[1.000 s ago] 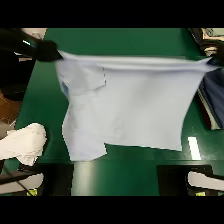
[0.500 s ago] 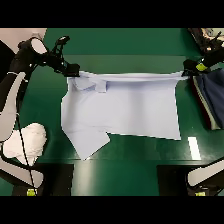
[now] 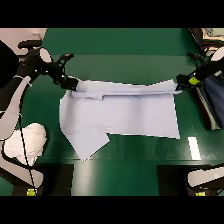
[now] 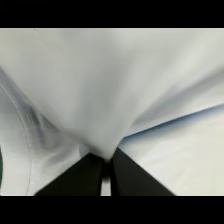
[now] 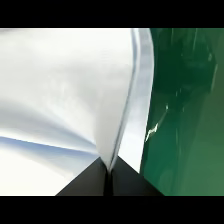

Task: Fold the shirts.

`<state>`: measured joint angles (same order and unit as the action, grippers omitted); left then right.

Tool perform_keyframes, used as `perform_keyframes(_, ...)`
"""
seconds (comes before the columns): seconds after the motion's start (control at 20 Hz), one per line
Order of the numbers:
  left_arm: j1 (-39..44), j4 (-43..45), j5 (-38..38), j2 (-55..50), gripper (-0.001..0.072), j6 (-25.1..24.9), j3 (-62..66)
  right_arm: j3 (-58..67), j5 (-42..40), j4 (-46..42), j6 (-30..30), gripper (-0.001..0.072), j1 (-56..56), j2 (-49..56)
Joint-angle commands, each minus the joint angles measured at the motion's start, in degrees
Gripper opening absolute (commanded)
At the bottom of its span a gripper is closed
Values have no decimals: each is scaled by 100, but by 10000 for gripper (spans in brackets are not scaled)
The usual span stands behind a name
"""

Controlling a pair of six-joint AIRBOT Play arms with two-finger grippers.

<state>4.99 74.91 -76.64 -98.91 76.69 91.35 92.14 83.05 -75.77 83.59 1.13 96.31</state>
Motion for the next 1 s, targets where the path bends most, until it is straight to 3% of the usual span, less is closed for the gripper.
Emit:
perform_keyframes(0.0, -2, 31, -114, -2, 489, 142, -330, -693, -286, 376, -13, 152, 22, -247)
perform_keyframes(0.05, -4, 31, -214, 7, 497, 227, -326, -754, -306, 520, -15, 359, -9, -315)
perform_keyframes(0.1, -4, 37, -354, 48, 488, 260, -328, -772, -289, 608, -15, 395, -98, -398)
perform_keyframes(0.2, -2, 101, -540, 306, 488, 306, -374, -772, -46, 686, -61, 395, -227, -640)
perform_keyframes(0.35, -2, 229, -96, 1342, 488, 662, -1355, -1032, 205, 686, -133, 395, -433, -1309)
perform_keyframes(0.6, -2, 199, 229, 3451, 489, 914, -4083, -2227, 22, 728, -162, 394, -612, -2544)
perform_keyframes(0.75, -2, 151, 256, 4472, 489, 1377, -5429, -2730, -240, 782, -164, 394, -610, -2953)
perform_keyframes(0.95, -2, -490, 890, 5012, 489, 1631, -6373, -3034, -496, 1139, -315, 394, -608, -3143)
